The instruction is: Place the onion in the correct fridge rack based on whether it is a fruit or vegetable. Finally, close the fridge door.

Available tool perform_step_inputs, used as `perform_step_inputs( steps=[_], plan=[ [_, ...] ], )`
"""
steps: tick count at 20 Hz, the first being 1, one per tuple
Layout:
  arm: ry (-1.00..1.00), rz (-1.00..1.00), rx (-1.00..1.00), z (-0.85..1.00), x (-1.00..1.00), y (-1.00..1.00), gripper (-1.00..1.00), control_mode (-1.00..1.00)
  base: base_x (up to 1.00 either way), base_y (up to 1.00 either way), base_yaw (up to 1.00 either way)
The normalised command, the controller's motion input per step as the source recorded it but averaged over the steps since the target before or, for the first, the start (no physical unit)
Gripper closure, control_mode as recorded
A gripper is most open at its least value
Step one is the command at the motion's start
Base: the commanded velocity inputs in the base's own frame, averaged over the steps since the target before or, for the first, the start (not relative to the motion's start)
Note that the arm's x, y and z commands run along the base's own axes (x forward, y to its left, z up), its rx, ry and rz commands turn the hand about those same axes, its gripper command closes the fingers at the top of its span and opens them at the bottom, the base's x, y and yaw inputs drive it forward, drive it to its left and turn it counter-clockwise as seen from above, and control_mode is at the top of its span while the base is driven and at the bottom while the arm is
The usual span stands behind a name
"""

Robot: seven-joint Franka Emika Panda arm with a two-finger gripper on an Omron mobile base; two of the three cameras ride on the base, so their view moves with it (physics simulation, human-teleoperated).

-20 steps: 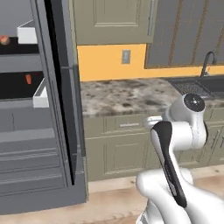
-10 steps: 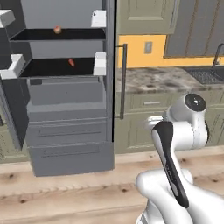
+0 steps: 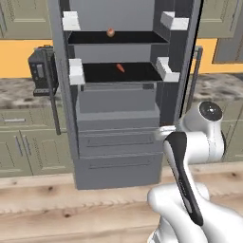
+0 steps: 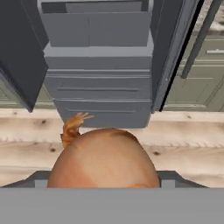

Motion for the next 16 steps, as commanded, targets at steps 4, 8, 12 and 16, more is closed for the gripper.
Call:
perform_step_inputs(
  steps=[4, 8, 12, 16],
  plan=[
    [0.00, 0.00, 0.00, 0.00, 0.00, 0.00, 1.00, 1.00, 0.98, 0.45, -0.04],
    [0.00, 0.00, 0.00, 0.00, 0.00, 0.00, 1.00, 1.00, 0.92, 0.20, -0.11],
    [0.00, 0.00, 0.00, 0.00, 0.00, 0.00, 1.00, 1.00, 0.62, 0.01, -0.10],
    [0.00, 0.00, 0.00, 0.00, 0.00, 0.00, 1.00, 1.00, 0.75, 0.52, -0.13]
  ],
)
